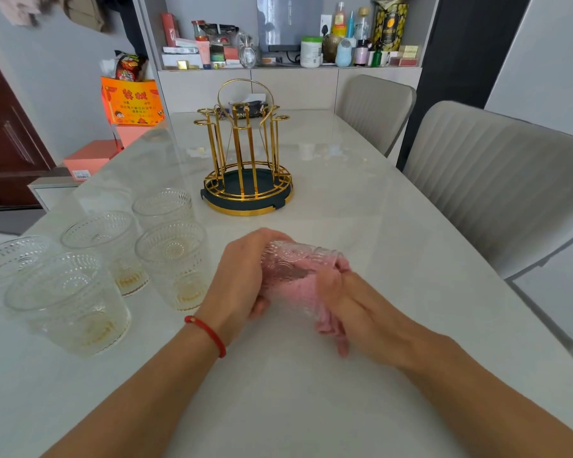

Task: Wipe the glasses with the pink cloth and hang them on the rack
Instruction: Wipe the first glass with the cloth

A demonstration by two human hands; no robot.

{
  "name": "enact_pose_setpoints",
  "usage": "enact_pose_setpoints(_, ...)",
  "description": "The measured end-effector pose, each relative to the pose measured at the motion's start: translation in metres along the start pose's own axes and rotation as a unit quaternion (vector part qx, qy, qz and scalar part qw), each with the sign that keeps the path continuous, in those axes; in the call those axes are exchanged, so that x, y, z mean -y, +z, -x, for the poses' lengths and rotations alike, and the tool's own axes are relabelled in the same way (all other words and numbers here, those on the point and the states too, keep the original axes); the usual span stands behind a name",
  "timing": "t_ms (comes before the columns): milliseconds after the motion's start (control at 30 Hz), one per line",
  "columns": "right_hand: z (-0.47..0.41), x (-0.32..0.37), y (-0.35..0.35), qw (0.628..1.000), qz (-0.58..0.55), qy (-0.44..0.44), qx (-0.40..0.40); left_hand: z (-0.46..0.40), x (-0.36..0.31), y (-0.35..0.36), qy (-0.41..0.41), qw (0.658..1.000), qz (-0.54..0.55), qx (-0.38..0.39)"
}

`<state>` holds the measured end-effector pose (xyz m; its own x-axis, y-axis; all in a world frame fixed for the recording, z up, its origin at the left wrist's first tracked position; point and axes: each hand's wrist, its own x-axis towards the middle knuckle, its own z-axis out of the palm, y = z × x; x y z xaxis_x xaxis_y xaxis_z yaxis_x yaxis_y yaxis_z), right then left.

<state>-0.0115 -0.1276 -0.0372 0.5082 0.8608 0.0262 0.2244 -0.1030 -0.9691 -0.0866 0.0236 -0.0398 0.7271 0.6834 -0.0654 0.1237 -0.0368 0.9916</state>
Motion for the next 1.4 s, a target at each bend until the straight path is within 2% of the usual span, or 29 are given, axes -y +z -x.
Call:
enact_pose_setpoints(33,-0.003,-0.004,0.002,0.993,-0.096,0.064,-0.004,0.0,0.002,-0.001,0.063,0.997,-0.008,-0.03)
enact_pose_setpoints(67,-0.003,-0.004,0.003,0.973,-0.195,0.11,0.055,0.0,0.006,-0.004,0.151,0.987,-0.017,-0.052)
enact_pose_setpoints(133,-0.006,-0.004,0.009,0.897,-0.404,0.13,0.125,-0.003,0.013,-0.013,0.329,0.942,-0.038,-0.06)
enact_pose_setpoints(167,-0.005,0.0,0.012,0.861,-0.473,0.139,0.127,-0.005,0.017,-0.017,0.382,0.922,-0.044,-0.044)
enact_pose_setpoints(200,-0.006,-0.002,0.01,0.855,-0.485,0.137,0.124,-0.005,0.018,-0.018,0.397,0.916,-0.046,-0.026)
enact_pose_setpoints(233,-0.009,-0.002,0.008,0.866,-0.468,0.141,0.11,-0.005,0.018,-0.018,0.374,0.927,-0.039,-0.009)
enact_pose_setpoints(267,-0.01,-0.004,0.003,0.909,-0.387,0.128,0.087,-0.003,0.016,-0.016,0.308,0.951,-0.02,0.006)
enact_pose_setpoints(300,-0.009,-0.004,-0.002,0.947,-0.29,0.128,0.057,-0.001,0.013,-0.013,0.215,0.976,0.015,0.028)
enact_pose_setpoints(367,-0.004,0.0,-0.008,0.994,-0.073,0.082,0.012,0.002,0.005,-0.006,0.04,0.995,0.057,0.066)
enact_pose_setpoints(400,-0.001,0.001,-0.01,0.999,0.027,0.035,0.004,0.003,0.002,-0.004,-0.01,0.997,0.044,0.061)
enact_pose_setpoints(433,0.002,0.0,-0.01,0.995,0.102,0.001,0.003,0.004,0.001,0.0,-0.025,0.999,0.026,0.041)
enact_pose_setpoints(467,0.002,-0.004,-0.009,0.993,0.116,-0.008,-0.005,0.002,0.0,0.003,-0.004,1.0,0.015,0.011)
enact_pose_setpoints(533,0.003,-0.003,-0.004,0.999,0.027,0.028,-0.025,0.002,0.003,0.008,0.103,0.993,0.004,-0.05)
enact_pose_setpoints(600,0.003,0.003,-0.004,0.979,-0.164,0.122,0.005,0.0,0.006,0.004,0.247,0.966,-0.021,-0.076)
enact_pose_setpoints(633,0.004,0.011,-0.001,0.939,-0.301,0.161,0.025,-0.002,0.009,0.0,0.304,0.949,-0.031,-0.075)
enact_pose_setpoints(667,0.006,0.023,0.0,0.881,-0.434,0.187,0.031,-0.004,0.01,-0.004,0.344,0.936,-0.035,-0.071)
enact_pose_setpoints(700,0.005,0.026,-0.001,0.823,-0.531,0.202,0.02,-0.005,0.012,-0.007,0.359,0.93,-0.035,-0.066)
enact_pose_setpoints(733,0.004,0.029,-0.005,0.795,-0.571,0.202,0.011,-0.005,0.012,-0.007,0.353,0.933,-0.027,-0.064)
enact_pose_setpoints(833,-0.004,0.021,-0.027,0.802,-0.567,0.187,-0.022,-0.006,0.01,0.003,0.262,0.961,0.013,-0.085)
enact_pose_setpoints(933,0.0,0.026,-0.056,0.815,-0.546,0.163,-0.102,-0.011,0.003,0.015,0.094,0.982,0.135,-0.094)
enact_pose_setpoints(1000,0.006,0.029,-0.078,0.813,-0.553,0.079,-0.163,-0.016,0.003,0.016,-0.02,0.972,0.228,-0.05)
enact_pose_setpoints(1033,0.008,0.028,-0.087,0.81,-0.552,0.034,-0.195,-0.017,0.006,0.016,-0.045,0.969,0.244,-0.007)
enact_pose_setpoints(1133,0.01,0.02,-0.106,0.796,-0.533,-0.072,-0.278,-0.019,0.016,0.014,-0.077,0.942,0.299,0.129)
enact_pose_setpoints(1200,0.008,0.018,-0.105,0.807,-0.499,-0.095,-0.3,-0.02,0.02,0.013,-0.09,0.925,0.322,0.182)
enact_pose_setpoints(1333,0.0,0.019,-0.075,0.844,-0.447,-0.111,-0.275,-0.024,0.025,0.011,-0.101,0.911,0.338,0.213)
enact_pose_setpoints(1400,-0.006,0.019,-0.059,0.895,-0.366,-0.069,-0.246,-0.026,0.024,0.01,-0.099,0.91,0.337,0.219)
